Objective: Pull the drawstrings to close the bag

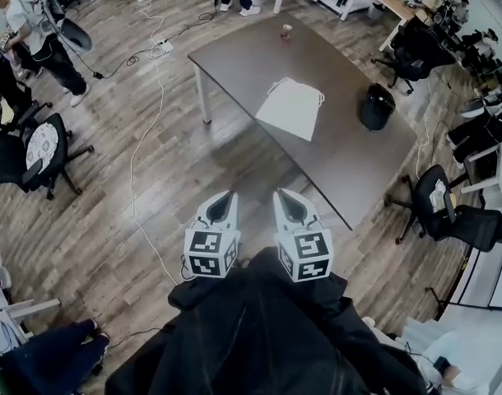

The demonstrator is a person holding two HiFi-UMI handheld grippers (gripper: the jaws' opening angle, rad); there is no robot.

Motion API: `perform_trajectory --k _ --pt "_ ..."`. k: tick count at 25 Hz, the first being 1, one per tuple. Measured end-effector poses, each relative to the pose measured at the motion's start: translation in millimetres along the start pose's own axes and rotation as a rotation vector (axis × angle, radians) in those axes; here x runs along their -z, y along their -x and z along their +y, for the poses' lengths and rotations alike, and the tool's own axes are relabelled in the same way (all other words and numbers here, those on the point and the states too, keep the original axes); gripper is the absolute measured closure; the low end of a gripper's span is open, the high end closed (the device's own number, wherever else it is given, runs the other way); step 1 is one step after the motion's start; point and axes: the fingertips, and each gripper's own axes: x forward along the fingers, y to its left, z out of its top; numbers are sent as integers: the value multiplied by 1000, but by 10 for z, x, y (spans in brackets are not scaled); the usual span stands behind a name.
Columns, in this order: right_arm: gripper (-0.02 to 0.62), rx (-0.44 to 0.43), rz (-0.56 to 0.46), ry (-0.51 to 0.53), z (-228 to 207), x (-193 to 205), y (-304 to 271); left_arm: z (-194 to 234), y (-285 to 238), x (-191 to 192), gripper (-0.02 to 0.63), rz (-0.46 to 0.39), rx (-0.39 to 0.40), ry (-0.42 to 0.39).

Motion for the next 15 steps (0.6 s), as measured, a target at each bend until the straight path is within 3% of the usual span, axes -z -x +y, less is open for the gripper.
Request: perform_trajectory --k 8,15 --pt "574 -96 38 31 292 -62 -557 660 -7 4 574 14 -109 71" --pt "574 -82 35 -24 -510 -121 -1247 822 -868 -200 574 65 -133 34"
